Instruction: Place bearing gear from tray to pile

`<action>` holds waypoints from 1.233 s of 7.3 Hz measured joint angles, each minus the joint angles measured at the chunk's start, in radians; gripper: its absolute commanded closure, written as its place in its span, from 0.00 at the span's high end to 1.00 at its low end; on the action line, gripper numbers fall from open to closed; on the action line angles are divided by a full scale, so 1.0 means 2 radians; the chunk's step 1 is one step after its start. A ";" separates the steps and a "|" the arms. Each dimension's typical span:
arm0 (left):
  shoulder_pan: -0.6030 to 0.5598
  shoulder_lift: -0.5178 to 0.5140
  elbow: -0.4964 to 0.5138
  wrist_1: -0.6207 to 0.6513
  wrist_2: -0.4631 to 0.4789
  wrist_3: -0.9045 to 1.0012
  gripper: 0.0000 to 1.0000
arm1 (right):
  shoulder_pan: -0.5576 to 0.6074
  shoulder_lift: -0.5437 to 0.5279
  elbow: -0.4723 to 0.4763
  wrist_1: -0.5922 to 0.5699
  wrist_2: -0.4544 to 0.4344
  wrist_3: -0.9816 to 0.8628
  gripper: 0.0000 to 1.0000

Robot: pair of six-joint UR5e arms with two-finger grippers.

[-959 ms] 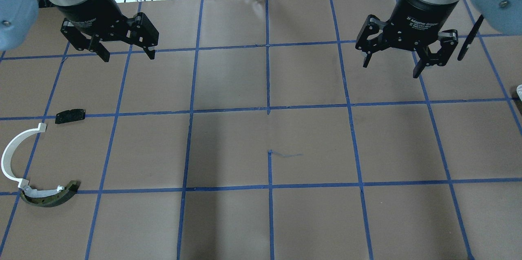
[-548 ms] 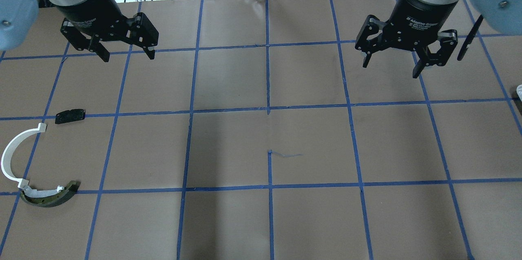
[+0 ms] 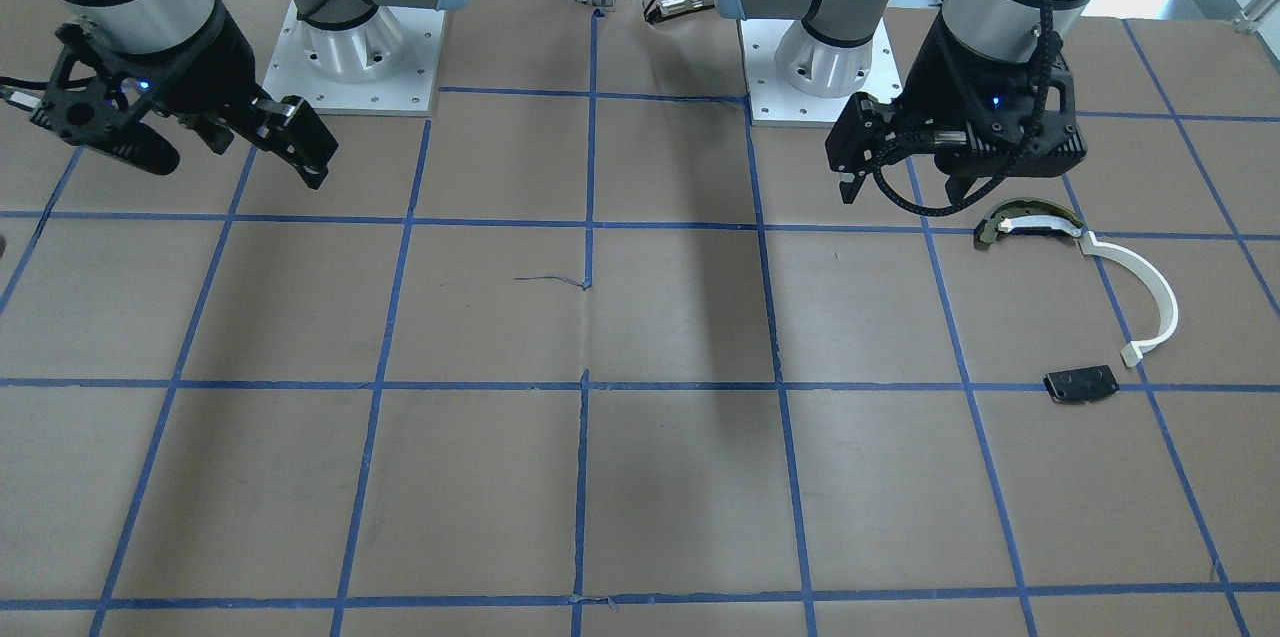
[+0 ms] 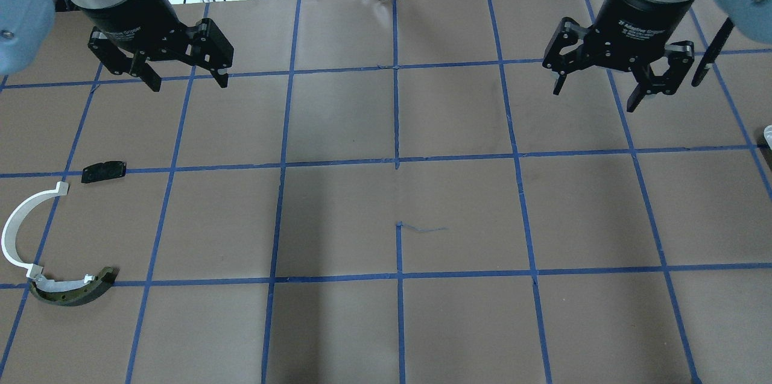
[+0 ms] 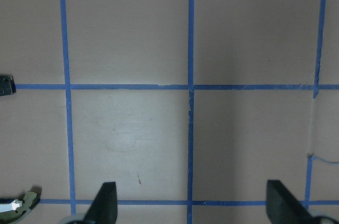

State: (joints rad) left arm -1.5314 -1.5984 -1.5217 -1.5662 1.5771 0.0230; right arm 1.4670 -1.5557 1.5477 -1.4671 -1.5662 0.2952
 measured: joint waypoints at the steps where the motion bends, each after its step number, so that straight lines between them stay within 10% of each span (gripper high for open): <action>1: 0.001 0.000 0.000 0.000 0.000 0.000 1.00 | -0.049 0.002 0.000 -0.006 0.001 -0.028 1.00; 9: 0.002 0.002 0.000 0.000 0.001 0.001 1.00 | -0.355 0.185 -0.013 -0.208 -0.035 -0.310 1.00</action>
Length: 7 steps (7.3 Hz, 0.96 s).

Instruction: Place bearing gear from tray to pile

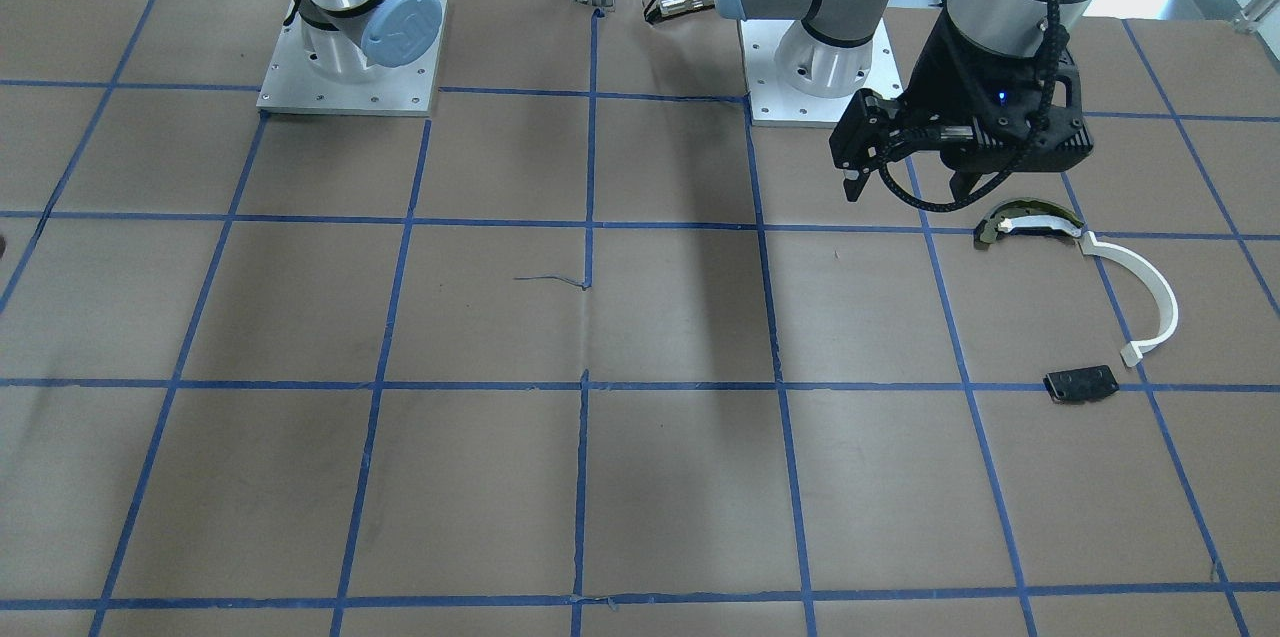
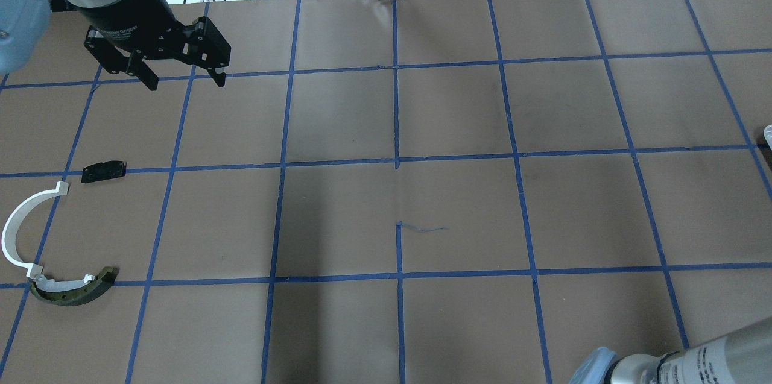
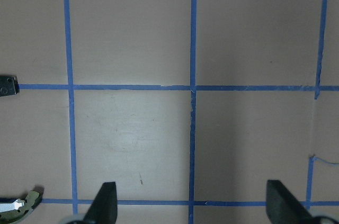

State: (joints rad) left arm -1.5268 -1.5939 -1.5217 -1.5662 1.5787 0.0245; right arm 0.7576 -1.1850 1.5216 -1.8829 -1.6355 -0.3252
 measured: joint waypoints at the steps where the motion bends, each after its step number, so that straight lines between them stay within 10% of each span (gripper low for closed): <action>1: 0.000 0.000 0.000 0.000 0.000 0.000 1.00 | -0.009 0.031 -0.006 -0.025 -0.008 -0.007 1.00; 7: 0.000 0.001 0.000 0.000 0.001 0.000 1.00 | -0.036 0.124 -0.016 -0.086 -0.022 -0.026 0.92</action>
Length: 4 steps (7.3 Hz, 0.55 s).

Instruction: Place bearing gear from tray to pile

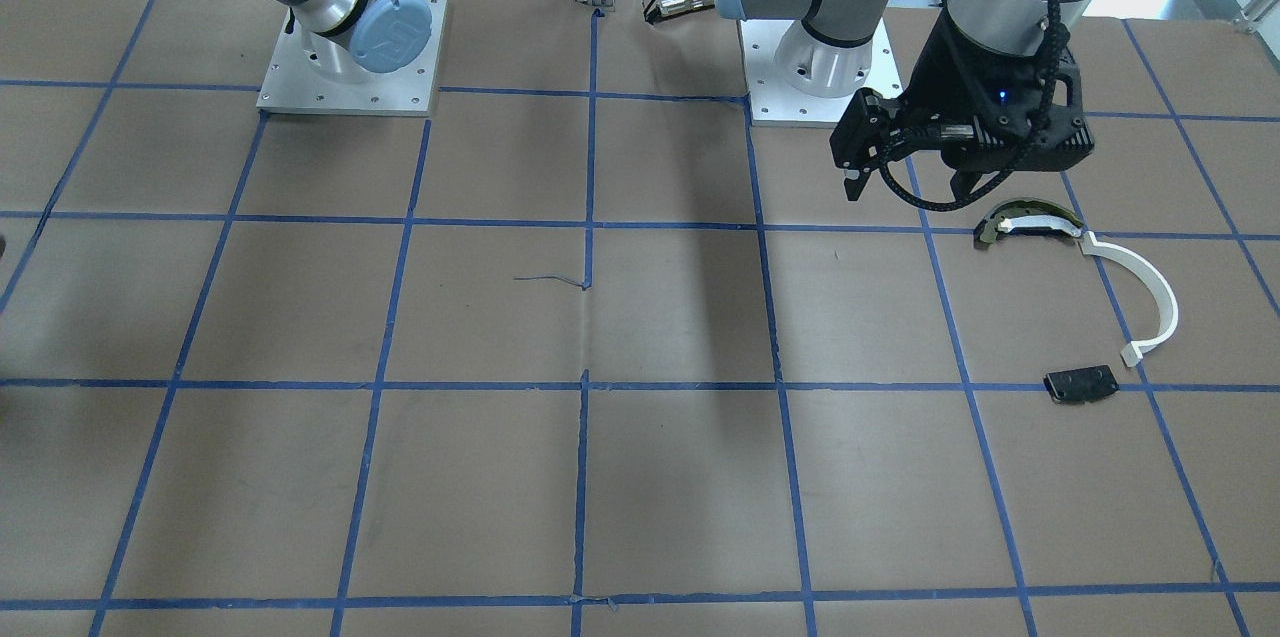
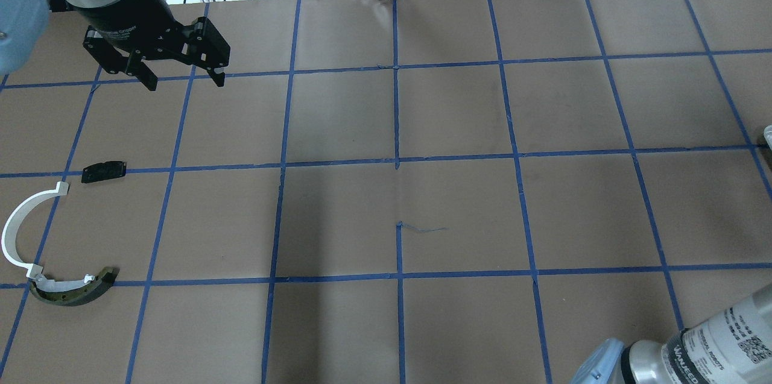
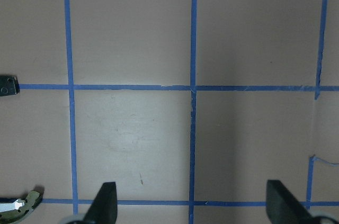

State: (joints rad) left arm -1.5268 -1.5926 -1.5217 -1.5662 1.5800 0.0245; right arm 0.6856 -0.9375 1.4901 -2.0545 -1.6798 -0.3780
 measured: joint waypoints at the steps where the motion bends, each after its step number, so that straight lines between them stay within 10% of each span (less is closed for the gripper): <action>1: 0.000 0.000 0.000 0.000 0.000 0.000 1.00 | -0.001 0.008 0.000 -0.011 -0.007 0.000 0.90; 4: 0.001 0.000 0.001 0.000 0.000 0.000 1.00 | -0.004 0.014 0.003 -0.013 -0.015 0.001 0.69</action>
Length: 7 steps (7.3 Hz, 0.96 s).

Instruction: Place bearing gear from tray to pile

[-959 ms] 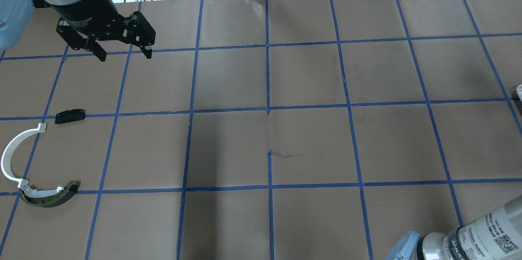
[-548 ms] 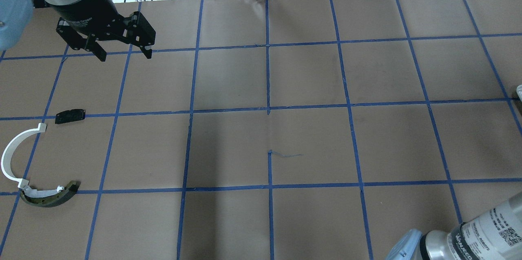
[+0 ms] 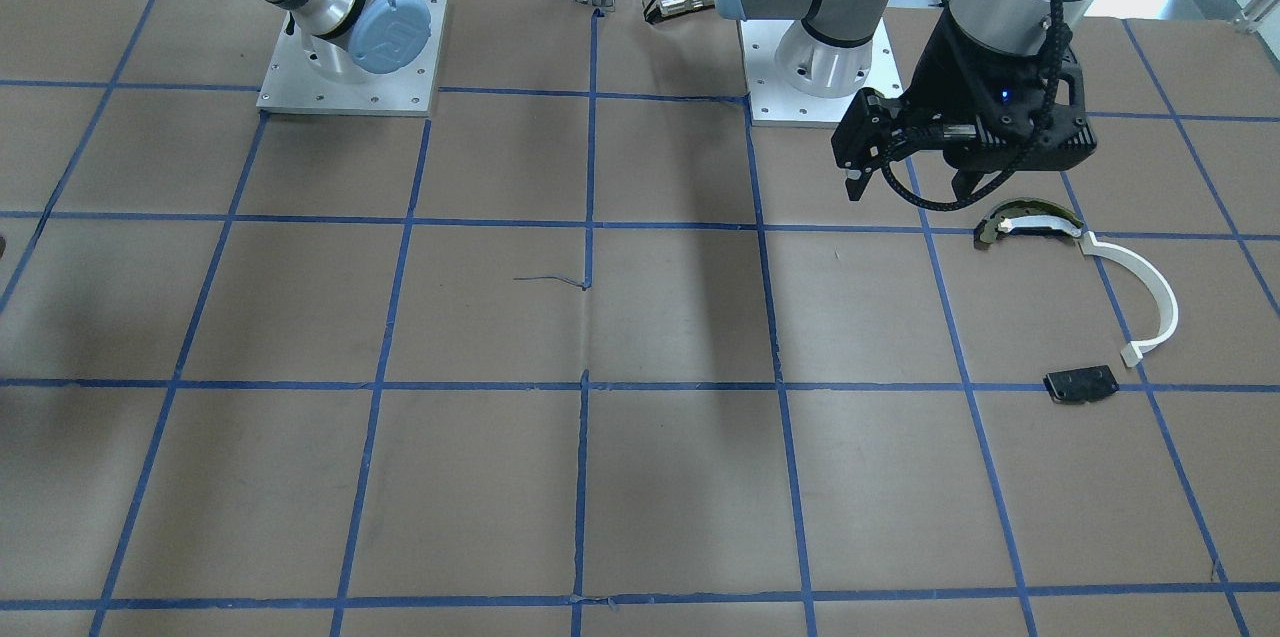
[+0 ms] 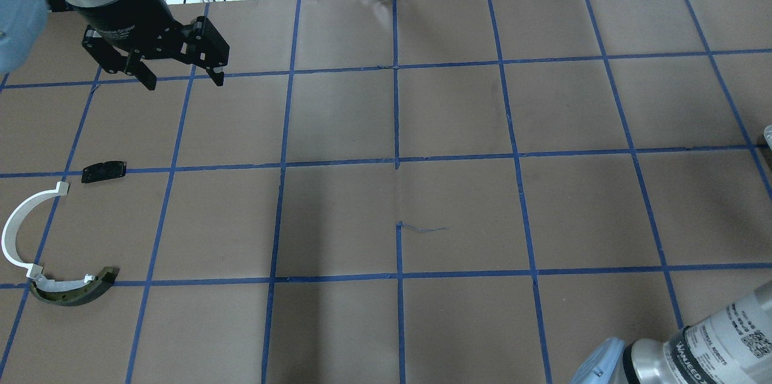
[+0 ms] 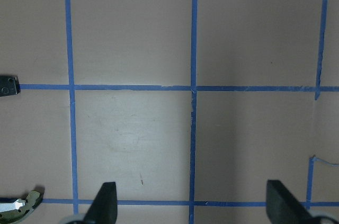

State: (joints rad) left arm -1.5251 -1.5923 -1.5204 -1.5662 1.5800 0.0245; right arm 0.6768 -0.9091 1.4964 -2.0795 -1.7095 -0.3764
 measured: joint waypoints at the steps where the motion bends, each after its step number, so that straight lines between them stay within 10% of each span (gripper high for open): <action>1: 0.000 0.000 0.000 0.000 0.000 0.000 1.00 | -0.002 -0.001 0.001 0.004 0.000 0.000 0.60; 7: 0.000 0.000 0.000 0.000 0.001 0.000 1.00 | -0.005 -0.003 -0.008 0.027 0.002 0.000 0.00</action>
State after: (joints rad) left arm -1.5248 -1.5923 -1.5202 -1.5662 1.5815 0.0245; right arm 0.6672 -0.9148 1.4799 -2.0250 -1.7051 -0.3773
